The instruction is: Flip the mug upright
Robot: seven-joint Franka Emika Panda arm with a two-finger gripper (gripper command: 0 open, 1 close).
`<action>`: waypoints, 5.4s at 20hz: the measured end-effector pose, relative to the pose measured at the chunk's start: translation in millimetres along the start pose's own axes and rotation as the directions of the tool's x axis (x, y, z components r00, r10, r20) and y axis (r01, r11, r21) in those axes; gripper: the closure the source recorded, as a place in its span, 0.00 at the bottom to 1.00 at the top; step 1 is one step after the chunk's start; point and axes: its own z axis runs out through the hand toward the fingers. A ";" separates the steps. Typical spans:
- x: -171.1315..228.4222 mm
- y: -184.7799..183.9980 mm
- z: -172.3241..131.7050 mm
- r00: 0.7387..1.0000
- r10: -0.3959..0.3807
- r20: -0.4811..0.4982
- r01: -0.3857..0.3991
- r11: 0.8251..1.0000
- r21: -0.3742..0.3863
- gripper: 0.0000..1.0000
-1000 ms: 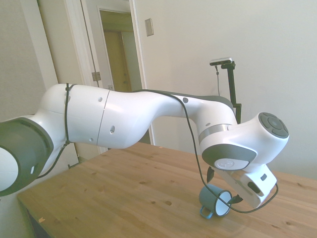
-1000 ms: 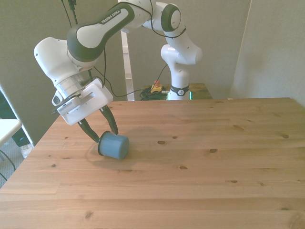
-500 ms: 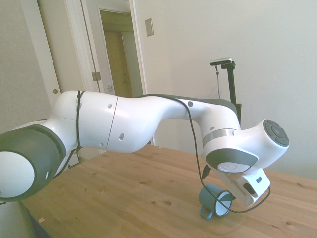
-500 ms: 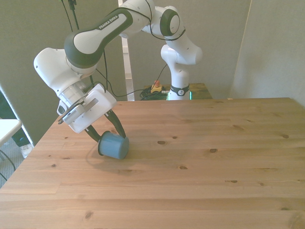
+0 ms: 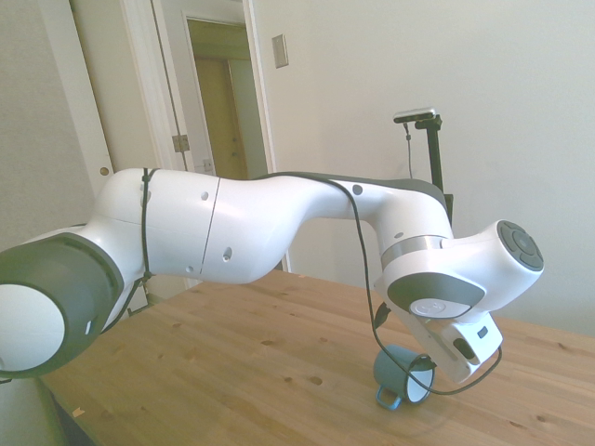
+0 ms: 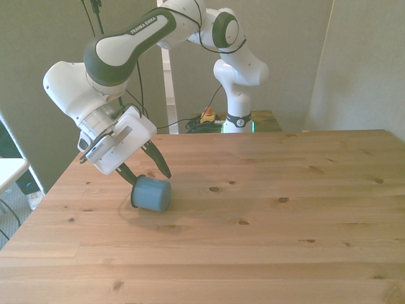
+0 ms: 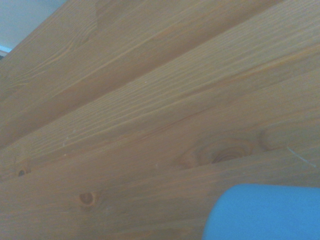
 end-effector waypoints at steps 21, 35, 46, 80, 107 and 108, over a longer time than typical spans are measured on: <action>7.8 -2.2 7.6 1.000 -0.001 0.019 0.001 1.000 -0.003 1.00; 5.3 -8.2 -0.8 1.000 -0.007 0.015 0.007 1.000 -0.003 1.00; -27.9 -51.1 -9.1 0.975 -0.117 -0.191 0.095 0.989 -0.117 1.00; -95.6 -42.4 36.3 0.751 -0.426 -0.504 0.191 0.871 -0.452 0.00; -177.2 -74.0 23.1 0.855 -0.325 -0.404 0.098 0.866 -0.491 0.00; -186.9 -75.3 37.0 0.864 -0.330 -0.381 0.113 0.864 -0.491 0.00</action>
